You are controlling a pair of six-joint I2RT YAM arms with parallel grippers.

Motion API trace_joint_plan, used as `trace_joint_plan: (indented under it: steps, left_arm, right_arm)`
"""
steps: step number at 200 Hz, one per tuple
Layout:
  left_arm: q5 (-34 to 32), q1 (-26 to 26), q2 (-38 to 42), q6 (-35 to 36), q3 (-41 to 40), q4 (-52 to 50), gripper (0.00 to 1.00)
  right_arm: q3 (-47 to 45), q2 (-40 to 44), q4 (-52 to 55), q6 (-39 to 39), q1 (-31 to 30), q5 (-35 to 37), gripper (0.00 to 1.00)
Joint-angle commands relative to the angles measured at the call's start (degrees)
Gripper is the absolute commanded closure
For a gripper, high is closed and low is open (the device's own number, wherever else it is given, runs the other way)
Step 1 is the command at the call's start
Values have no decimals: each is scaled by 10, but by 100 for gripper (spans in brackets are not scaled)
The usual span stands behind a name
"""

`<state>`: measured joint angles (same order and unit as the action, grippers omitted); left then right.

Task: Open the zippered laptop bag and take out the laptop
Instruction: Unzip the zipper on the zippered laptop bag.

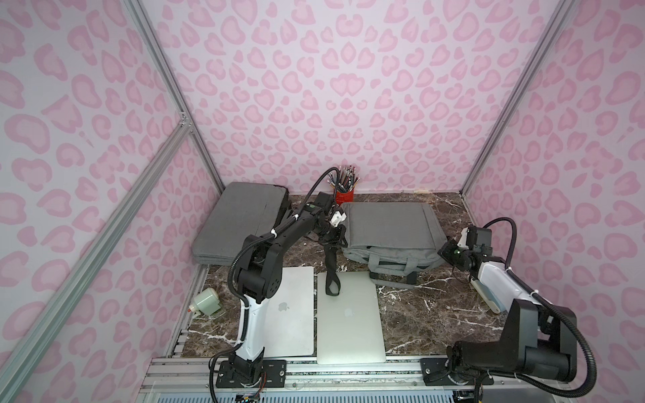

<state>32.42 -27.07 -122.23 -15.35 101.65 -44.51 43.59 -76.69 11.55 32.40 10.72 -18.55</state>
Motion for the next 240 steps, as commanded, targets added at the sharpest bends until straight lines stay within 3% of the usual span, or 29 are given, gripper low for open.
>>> trace_joint_plan:
  steps: [1,54,85,122,147,179,240]
  left_arm:
    - [24,-2,-5,8,6,26,89]
    - [-25,8,-6,21,10,20,73]
    - [-66,9,26,38,2,17,49]
    - [-120,10,63,45,1,12,35]
    - [-176,10,104,42,-11,15,31]
    - [-136,4,157,60,-40,44,22]
    - [-142,-90,177,122,-63,102,21]
  right_arm:
    - [-19,28,23,4,-10,-41,100]
    - [-53,91,36,50,-63,-42,100]
    - [-85,121,26,71,-72,-37,100]
    - [-98,126,21,77,-73,-24,100]
    - [-85,120,33,67,-72,-6,100]
    - [-76,112,31,60,-72,-11,100]
    - [-31,75,42,-1,-72,-44,99]
